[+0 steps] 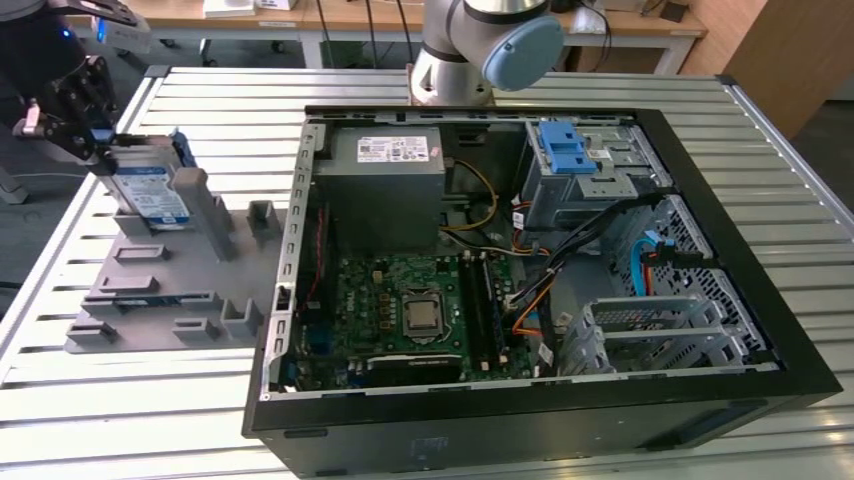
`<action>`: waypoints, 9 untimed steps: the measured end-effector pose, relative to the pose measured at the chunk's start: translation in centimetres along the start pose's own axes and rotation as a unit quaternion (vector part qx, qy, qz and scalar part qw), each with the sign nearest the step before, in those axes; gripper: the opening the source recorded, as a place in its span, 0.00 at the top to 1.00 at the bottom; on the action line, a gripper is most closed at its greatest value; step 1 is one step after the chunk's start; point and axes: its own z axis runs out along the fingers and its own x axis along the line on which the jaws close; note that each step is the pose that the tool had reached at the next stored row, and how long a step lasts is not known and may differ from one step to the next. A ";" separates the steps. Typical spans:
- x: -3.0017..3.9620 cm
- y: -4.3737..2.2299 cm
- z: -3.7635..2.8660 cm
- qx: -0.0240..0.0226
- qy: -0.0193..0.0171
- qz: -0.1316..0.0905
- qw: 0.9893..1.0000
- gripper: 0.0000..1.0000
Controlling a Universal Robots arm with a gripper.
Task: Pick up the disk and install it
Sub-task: 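Pick up the disk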
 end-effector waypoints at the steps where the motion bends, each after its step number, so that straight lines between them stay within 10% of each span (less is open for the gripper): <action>1: 0.00 0.00 0.00 0.000 0.000 0.000 1.000 0.57; 9: 0.00 0.00 -0.02 0.000 0.000 0.000 1.000 0.64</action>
